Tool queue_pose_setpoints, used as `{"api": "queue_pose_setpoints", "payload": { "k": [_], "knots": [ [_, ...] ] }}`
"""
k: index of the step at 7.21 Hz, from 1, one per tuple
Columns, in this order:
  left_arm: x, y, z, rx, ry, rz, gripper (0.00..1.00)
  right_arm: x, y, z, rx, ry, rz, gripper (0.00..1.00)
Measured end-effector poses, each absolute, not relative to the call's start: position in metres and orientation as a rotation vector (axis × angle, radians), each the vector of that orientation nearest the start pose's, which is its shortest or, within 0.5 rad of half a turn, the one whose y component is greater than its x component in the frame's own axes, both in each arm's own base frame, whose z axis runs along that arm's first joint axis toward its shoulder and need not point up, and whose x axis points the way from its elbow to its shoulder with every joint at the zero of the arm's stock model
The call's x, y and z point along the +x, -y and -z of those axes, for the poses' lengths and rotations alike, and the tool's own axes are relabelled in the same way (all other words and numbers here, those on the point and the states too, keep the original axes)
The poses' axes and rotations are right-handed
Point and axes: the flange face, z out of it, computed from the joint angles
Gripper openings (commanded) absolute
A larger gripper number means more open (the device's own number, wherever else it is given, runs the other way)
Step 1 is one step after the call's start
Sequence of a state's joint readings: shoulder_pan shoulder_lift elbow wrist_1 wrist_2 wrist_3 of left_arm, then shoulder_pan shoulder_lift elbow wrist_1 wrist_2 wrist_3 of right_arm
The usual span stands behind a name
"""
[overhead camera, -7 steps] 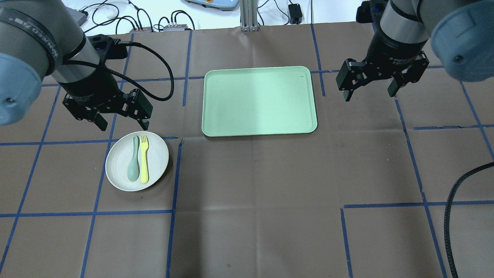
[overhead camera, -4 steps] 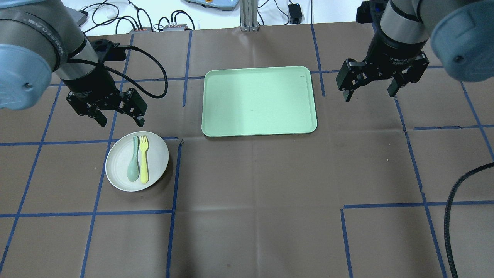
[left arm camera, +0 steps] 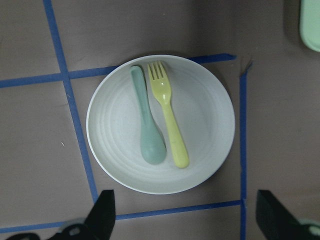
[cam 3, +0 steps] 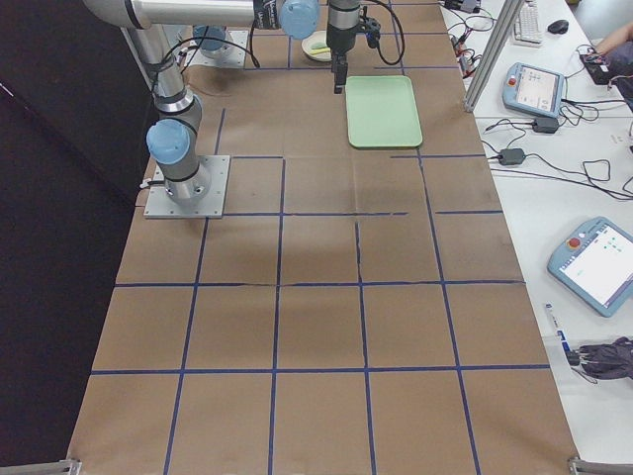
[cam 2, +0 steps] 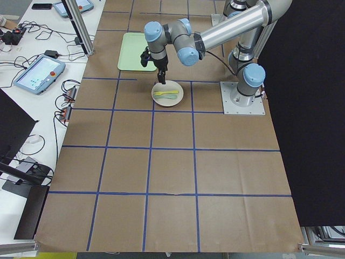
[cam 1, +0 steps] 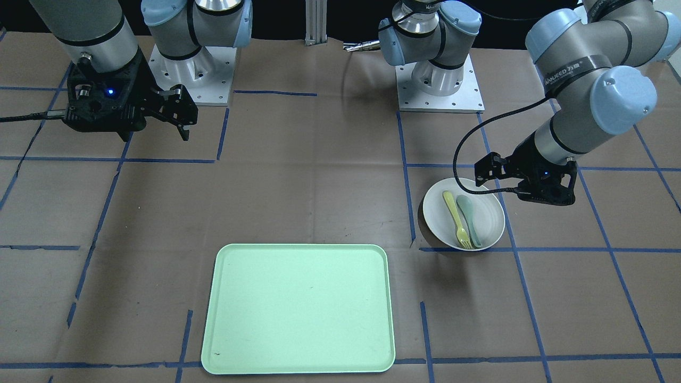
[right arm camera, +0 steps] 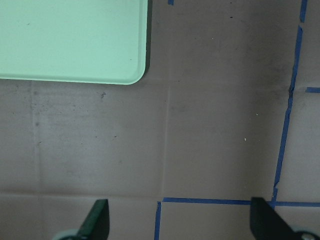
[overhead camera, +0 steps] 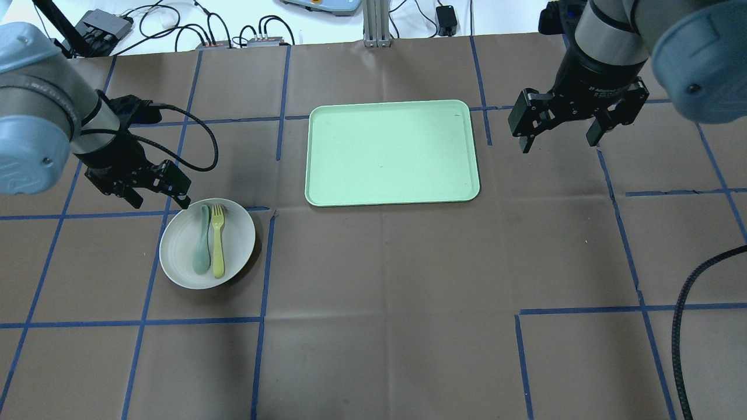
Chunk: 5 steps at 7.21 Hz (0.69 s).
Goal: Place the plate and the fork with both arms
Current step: 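Lower the left gripper to the rim of the white plate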
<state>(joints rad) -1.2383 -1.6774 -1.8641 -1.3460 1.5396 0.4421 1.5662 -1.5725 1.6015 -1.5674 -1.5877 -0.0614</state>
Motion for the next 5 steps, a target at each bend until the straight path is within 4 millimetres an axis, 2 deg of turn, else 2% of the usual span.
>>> {"api": "queue_pose_setpoints", "payload": {
  "k": [2,5],
  "knots": [
    [0.056,0.511,-0.282,0.222,-3.241,-0.253,0.99,0.129,0.488,-0.473,-0.09,-3.156,-0.053,1.0],
    [0.075,0.523,-0.242,0.279,-3.249,-0.252,0.99,0.129,0.488,-0.473,-0.09,-3.156,-0.055,1.0]
  ]
}}
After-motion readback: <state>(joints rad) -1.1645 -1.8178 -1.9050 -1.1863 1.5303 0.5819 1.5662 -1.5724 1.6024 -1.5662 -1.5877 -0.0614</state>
